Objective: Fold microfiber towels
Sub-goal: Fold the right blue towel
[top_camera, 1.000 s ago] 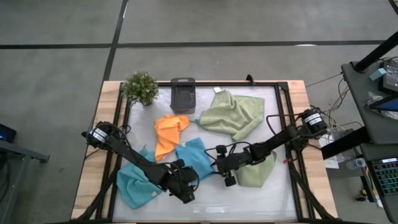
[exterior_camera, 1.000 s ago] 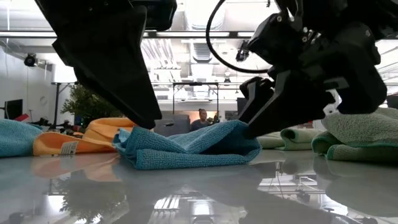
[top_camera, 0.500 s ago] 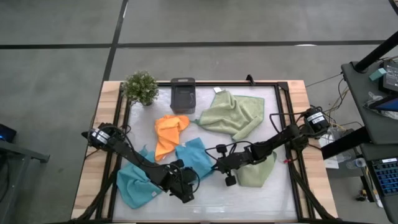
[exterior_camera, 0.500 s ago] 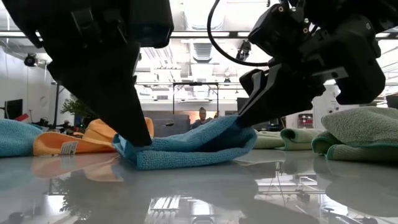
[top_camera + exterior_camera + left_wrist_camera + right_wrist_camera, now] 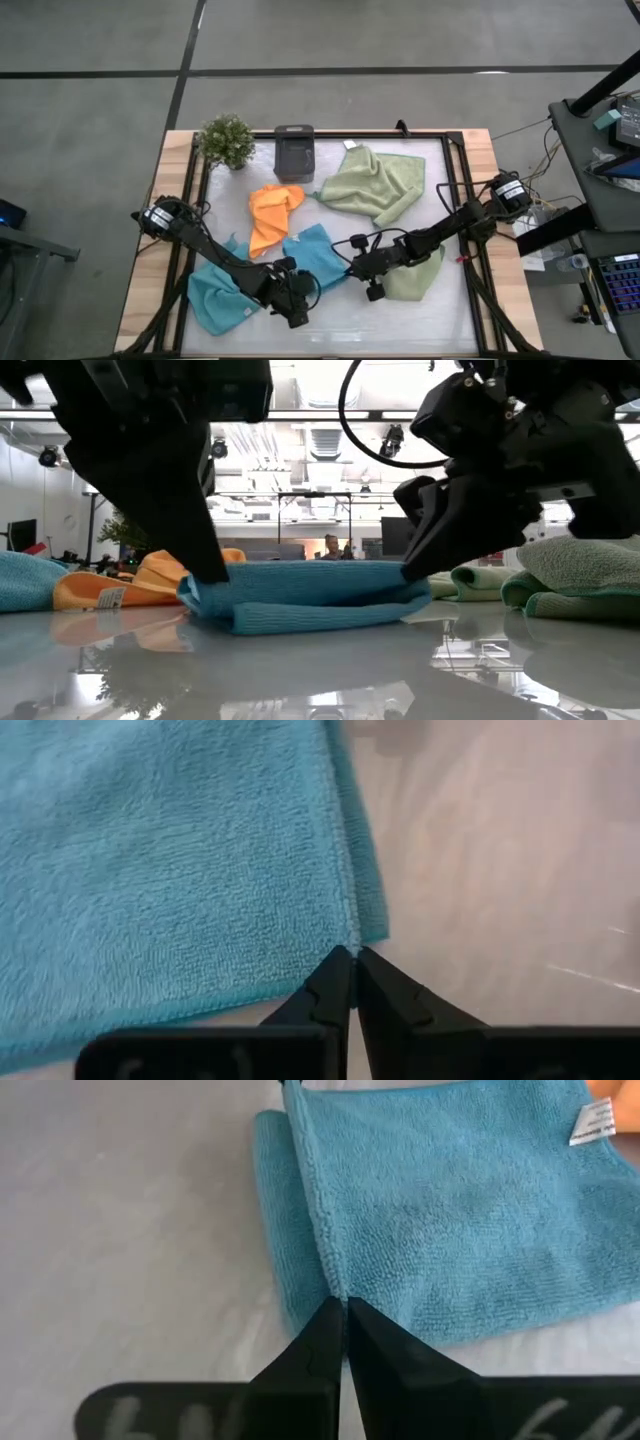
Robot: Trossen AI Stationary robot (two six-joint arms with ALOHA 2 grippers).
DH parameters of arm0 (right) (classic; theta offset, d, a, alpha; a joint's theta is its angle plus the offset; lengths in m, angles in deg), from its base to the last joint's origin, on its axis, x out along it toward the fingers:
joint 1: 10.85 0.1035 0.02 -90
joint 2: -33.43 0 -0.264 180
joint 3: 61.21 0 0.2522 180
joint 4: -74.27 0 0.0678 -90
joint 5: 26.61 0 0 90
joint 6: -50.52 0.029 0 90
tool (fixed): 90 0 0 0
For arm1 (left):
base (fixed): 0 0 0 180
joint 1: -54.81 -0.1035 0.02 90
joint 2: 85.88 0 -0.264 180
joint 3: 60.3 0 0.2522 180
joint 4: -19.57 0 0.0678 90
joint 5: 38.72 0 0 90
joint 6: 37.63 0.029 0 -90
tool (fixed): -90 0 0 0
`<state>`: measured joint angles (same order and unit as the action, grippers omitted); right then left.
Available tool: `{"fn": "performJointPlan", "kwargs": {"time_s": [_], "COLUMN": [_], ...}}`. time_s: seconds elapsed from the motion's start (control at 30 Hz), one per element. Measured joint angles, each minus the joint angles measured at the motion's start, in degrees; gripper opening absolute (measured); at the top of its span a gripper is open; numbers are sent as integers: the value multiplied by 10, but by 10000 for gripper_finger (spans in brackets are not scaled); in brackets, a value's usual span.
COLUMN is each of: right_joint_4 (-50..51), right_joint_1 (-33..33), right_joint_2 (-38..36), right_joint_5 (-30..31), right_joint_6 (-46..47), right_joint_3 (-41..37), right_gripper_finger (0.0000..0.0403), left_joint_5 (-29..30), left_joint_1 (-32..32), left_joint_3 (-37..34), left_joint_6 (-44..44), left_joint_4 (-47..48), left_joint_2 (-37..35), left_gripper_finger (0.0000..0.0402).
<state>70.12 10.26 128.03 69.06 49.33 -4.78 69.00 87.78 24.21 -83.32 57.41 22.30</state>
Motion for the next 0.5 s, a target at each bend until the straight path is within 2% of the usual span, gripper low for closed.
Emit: {"fn": "performJointPlan", "kwargs": {"time_s": [0.33,0.5], "right_joint_4": [22,28], "right_joint_1": [6,6], "right_joint_2": [1,1], "right_joint_5": [-27,-46], "right_joint_6": [3,1], "right_joint_3": [0,0], "right_gripper_finger": [11,34], "left_joint_5": [-15,-26], "left_joint_1": [1,1], "left_joint_3": [-3,-3], "left_joint_6": [13,14], "left_joint_4": [-67,-90], "left_joint_2": [5,10], "left_gripper_finger": [3,36]}}
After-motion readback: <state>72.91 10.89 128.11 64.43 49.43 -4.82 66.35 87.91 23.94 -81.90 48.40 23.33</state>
